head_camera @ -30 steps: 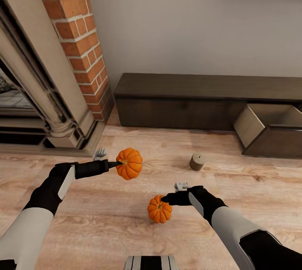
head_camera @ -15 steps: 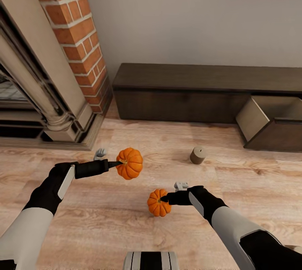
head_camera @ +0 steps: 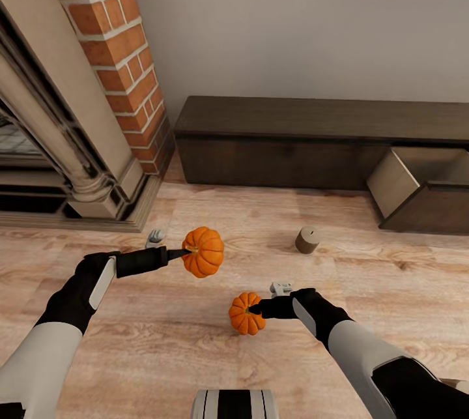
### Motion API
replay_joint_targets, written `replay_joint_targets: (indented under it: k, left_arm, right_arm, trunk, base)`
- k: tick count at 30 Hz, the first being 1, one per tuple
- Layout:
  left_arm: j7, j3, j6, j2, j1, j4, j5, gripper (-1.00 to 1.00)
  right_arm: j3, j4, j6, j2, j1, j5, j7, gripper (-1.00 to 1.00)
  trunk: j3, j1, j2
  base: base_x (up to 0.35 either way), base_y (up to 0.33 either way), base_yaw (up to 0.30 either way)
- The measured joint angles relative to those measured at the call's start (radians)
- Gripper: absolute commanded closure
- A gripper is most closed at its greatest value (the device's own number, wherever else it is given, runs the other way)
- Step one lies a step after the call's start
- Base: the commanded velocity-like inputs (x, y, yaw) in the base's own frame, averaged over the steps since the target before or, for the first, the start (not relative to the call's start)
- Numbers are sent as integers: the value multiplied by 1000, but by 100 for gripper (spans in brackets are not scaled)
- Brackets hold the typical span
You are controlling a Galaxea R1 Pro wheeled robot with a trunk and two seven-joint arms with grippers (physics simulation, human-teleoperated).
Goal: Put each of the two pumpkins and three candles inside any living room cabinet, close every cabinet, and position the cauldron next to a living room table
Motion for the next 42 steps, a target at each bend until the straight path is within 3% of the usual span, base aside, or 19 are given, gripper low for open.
replay_joint_targets:
  k: [8, 25, 42]
  left_arm:
    - [-15, 1, -86, -1, 0, 5, -2, 100]
    - [-15, 2, -91, -2, 0, 7, -4, 100]
    - [-20, 3, -88, 0, 0, 5, -6, 100]
  right_arm:
    - [1, 0, 0, 0, 0, 0, -1, -100]
    - [0, 0, 0, 0, 0, 0, -5, -100]
    - [0, 0, -1, 0, 0, 2, -8, -100]
  trunk:
    - [0, 0, 0]
    - [0, 0, 0]
    - [-66, 8, -4]
  base:
    - [0, 0, 0]
    - [56, 43, 0]
    - [0, 0, 0]
